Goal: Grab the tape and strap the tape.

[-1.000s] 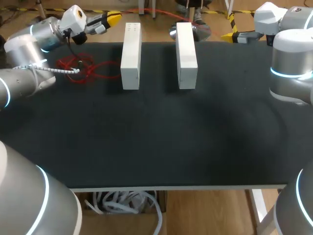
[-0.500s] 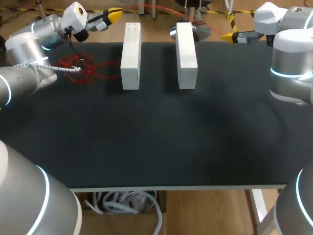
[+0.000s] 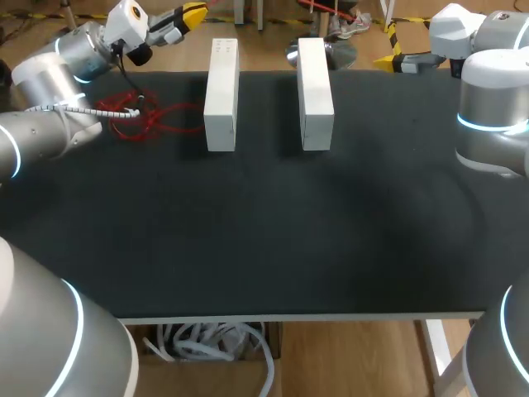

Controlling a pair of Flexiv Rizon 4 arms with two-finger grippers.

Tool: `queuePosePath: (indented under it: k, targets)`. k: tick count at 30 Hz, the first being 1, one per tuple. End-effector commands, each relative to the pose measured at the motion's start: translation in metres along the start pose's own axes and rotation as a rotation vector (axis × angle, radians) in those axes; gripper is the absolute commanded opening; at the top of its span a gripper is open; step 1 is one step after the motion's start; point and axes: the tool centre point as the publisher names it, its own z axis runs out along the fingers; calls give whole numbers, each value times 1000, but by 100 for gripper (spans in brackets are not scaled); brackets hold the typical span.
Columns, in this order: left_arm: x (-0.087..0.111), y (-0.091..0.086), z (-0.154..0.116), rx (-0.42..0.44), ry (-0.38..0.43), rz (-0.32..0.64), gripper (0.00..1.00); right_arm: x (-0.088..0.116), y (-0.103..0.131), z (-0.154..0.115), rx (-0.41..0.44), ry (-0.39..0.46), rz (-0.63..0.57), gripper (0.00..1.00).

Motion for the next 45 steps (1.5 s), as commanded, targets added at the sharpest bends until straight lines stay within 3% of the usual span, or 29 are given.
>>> queuePosePath:
  k: [1, 21, 45]
  targets:
    - [7, -7, 4, -1, -7, 2, 0, 0, -1, 0, -2, 0, 0, 100]
    - [8, -9, 4, 75, -7, -66, 0, 0, -1, 0, -2, 0, 0, 100]
    - [8, -9, 4, 69, -18, -58, 0, 0, -1, 0, -2, 0, 0, 100]
